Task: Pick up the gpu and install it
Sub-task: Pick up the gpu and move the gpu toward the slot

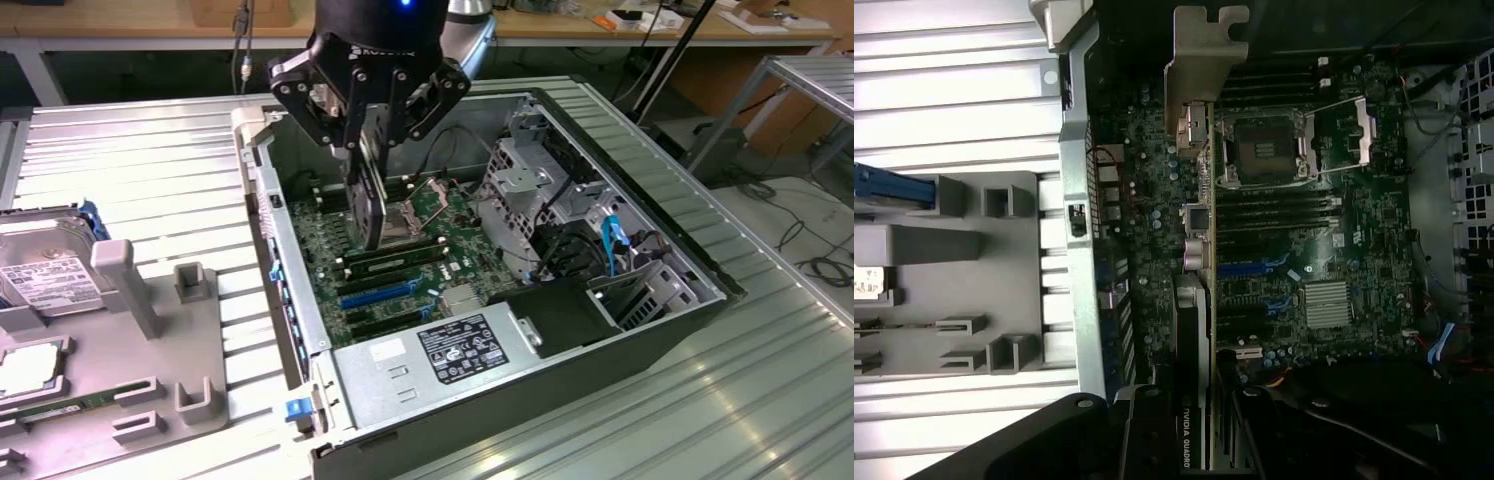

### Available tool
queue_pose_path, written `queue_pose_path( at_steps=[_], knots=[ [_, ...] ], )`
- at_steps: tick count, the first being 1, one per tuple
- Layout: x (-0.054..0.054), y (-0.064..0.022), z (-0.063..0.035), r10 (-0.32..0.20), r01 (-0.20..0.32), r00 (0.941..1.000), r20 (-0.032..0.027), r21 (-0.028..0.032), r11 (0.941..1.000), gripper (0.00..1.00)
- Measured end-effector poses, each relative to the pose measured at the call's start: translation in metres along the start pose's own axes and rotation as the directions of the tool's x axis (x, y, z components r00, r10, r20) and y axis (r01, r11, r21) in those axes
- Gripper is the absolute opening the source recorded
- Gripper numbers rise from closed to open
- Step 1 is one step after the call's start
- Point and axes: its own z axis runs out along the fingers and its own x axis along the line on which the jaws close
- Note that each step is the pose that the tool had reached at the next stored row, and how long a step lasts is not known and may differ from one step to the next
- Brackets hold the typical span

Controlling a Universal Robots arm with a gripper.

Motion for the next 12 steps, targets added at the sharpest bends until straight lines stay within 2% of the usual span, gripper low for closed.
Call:
queue_pose_path(
  at_steps=[12],
  knots=[
    [-0.016,0.0012,0.0002,0.0,0.0,1.0,0.0,0.0001,1.0,0.27]
  ],
)
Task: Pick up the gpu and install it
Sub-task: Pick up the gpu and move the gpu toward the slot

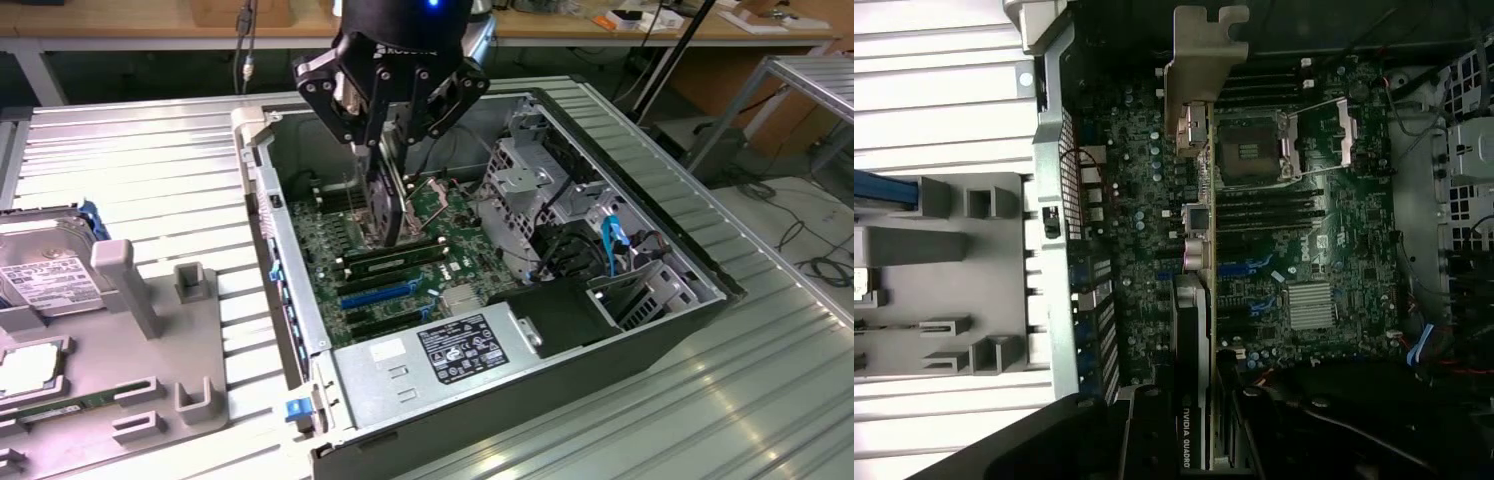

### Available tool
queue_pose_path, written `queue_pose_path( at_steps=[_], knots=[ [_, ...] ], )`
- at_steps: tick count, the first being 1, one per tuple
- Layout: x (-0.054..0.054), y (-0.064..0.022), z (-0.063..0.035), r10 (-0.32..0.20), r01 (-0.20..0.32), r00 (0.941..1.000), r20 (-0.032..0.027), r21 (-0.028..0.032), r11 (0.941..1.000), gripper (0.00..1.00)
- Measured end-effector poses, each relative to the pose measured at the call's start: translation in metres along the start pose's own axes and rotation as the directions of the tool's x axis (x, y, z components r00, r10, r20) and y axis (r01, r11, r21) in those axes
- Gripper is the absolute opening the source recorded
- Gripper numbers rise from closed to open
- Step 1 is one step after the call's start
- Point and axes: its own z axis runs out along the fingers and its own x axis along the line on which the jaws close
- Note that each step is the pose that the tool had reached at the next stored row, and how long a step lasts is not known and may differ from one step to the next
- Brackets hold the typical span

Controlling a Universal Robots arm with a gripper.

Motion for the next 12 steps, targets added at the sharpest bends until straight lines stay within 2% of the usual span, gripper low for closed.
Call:
queue_pose_path(
  at_steps=[8,12],
  knots=[
    [-0.009,0.0007,0.0001,0.0,0.0,1.0,0.0,0.0,1.0,0.27],
    [-0.017,0.0013,0.0002,0.0,0.0,1.0,0.0,-0.0001,1.0,0.27]
  ],
)
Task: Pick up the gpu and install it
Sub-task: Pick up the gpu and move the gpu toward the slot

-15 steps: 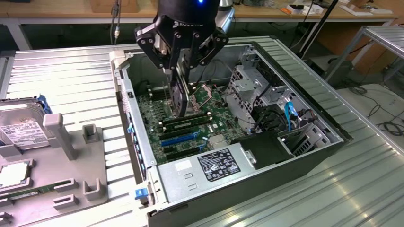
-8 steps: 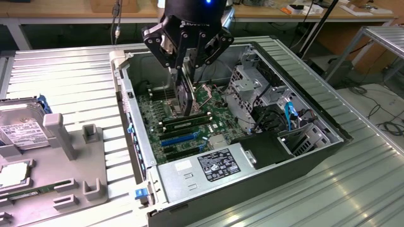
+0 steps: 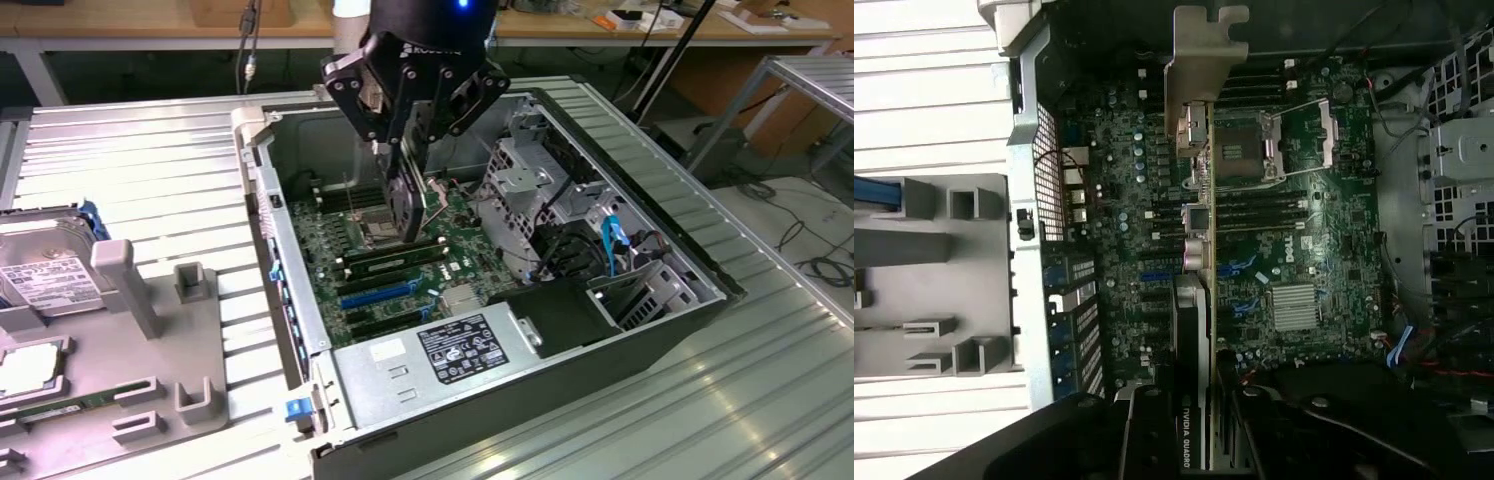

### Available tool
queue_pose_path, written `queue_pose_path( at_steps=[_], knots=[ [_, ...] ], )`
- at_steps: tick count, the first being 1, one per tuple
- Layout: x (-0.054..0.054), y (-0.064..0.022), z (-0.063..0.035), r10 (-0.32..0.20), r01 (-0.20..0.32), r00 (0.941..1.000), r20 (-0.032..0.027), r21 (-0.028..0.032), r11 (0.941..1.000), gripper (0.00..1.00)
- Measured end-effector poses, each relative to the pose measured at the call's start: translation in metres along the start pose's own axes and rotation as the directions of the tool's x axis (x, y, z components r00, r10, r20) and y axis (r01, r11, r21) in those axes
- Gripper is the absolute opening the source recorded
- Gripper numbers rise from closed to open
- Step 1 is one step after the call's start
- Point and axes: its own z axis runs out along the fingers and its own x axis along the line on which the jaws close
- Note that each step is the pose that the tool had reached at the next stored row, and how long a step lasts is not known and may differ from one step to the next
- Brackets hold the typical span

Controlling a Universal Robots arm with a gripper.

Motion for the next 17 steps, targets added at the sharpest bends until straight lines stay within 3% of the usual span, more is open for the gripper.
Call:
queue_pose_path(
  at_steps=[11,17],
  knots=[
    [-0.021,0.0016,0.0002,0.0,0.0,1.0,0.0,0.0001,1.0,0.27],
    [-0.027,0.0021,0.0003,0.0,0.0,1.0,0.0,0.0001,1.0,0.27]
  ],
)
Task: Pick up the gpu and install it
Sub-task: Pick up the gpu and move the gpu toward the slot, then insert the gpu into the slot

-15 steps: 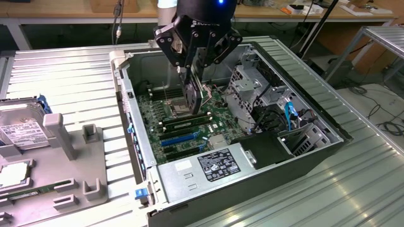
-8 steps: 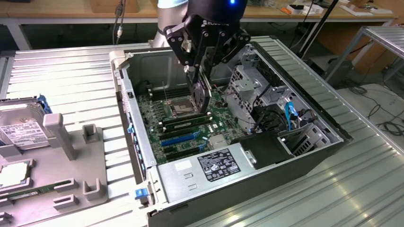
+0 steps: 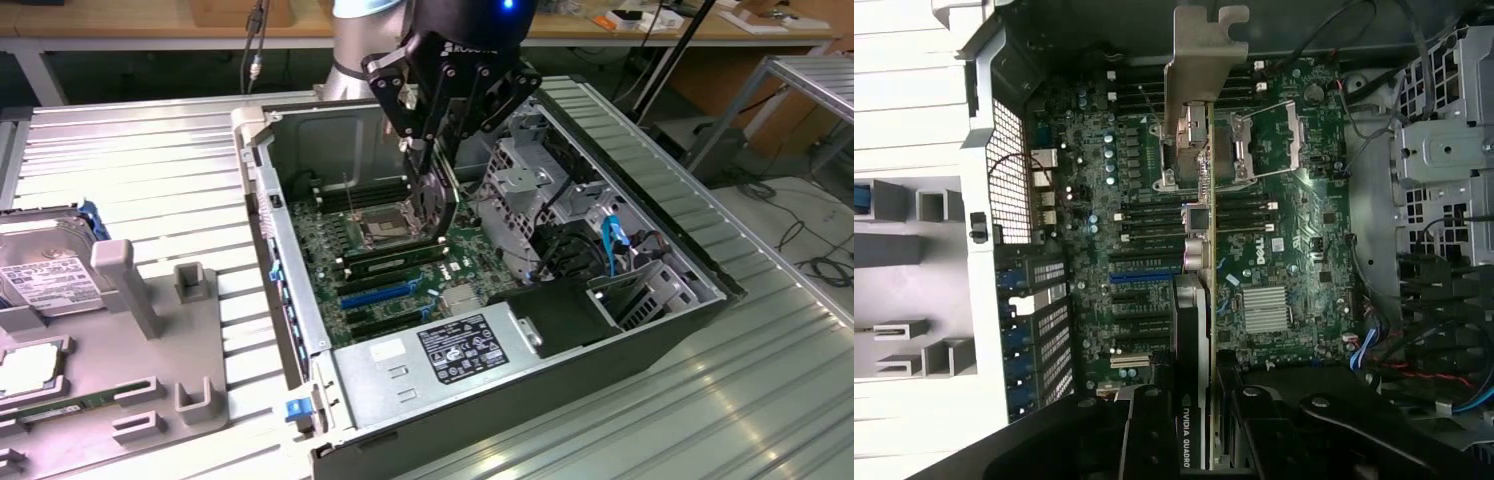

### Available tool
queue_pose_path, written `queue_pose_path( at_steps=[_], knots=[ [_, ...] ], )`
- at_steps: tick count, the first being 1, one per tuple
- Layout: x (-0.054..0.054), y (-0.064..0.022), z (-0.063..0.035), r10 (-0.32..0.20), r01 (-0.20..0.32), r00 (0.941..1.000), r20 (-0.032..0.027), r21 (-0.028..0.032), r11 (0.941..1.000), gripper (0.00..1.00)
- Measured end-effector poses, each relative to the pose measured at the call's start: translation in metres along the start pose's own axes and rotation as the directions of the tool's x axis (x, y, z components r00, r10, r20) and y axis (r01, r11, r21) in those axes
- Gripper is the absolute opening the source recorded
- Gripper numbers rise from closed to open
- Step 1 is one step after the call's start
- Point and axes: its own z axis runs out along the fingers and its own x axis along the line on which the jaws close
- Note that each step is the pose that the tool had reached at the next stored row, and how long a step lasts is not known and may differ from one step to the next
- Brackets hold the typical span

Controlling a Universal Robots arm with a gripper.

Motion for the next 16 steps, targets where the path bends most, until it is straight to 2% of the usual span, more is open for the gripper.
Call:
queue_pose_path(
  at_steps=[16],
  knots=[
    [0.0,0.0,0.0,-0.012,0.012,0.9999,-0.0006,-0.0001,0.9999,0.27]
  ],
)
